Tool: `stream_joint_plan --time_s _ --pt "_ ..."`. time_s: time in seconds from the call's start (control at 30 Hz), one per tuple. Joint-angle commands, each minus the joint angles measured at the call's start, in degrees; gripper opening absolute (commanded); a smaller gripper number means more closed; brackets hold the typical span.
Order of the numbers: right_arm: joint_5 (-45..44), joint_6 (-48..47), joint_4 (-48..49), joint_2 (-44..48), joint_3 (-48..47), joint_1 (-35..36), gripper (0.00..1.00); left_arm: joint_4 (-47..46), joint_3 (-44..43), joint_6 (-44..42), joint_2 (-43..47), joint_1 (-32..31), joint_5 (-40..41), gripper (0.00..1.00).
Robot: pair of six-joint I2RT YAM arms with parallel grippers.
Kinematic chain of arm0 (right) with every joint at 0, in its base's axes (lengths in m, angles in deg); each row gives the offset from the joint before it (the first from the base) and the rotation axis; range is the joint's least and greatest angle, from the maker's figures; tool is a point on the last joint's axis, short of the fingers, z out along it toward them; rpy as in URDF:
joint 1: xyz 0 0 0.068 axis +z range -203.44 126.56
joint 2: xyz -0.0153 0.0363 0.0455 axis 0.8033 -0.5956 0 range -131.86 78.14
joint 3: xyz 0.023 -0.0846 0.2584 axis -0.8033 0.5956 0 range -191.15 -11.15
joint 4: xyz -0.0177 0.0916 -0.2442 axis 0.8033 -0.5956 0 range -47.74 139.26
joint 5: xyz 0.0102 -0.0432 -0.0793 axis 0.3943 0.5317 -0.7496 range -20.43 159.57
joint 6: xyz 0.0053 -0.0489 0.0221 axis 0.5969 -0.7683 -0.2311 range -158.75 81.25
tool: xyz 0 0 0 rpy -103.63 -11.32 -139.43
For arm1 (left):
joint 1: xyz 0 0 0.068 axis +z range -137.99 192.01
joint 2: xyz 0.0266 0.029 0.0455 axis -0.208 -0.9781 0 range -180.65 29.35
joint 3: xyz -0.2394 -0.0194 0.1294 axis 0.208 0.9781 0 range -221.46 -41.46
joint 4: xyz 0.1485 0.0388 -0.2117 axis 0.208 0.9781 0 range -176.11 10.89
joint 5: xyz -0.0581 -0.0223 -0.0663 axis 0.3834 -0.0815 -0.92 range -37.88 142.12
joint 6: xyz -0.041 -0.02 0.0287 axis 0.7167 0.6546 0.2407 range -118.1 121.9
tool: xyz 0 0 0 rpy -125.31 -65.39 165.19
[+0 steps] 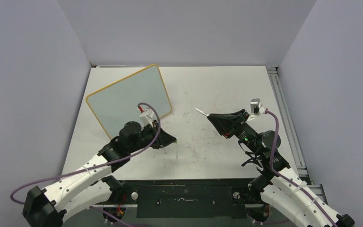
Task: Write a sentence on the whiteboard
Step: Open the whiteboard marker at the center of the board, then place the pen cap at the center of the board.
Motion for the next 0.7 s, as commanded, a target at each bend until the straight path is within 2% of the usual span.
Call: stream_joint_plan --time_s 0.0,0.2,0.43,0.5,0.67 --pt "-3.1 -5.3 -8.5 0.4 -4.6 -0.1 0.05 8.5 0.9 -2.4 -6.7 -9.2 9.3 0.00" --pt "-3.6 -4.6 -10.3 0.0 -4.8 -0.1 0.05 2.3 4.4 2.6 -15.6 -11.4 8.9 0.00" --pt "-4.0 -4.4 -11.9 -0.4 -4.9 -0.1 0.05 2.2 4.5 1.9 -24.8 -11.6 9.2 0.01" --pt "-4.2 -4.8 -12.4 -0.3 -5.0 -0.1 0.05 2.4 4.3 1.4 -26.3 -11.7 9.5 0.06" --pt "-4.9 -5.6 -13.7 0.5 -5.1 -0.1 0.08 4.9 3.4 0.3 -28.2 -11.9 12.1 0.29"
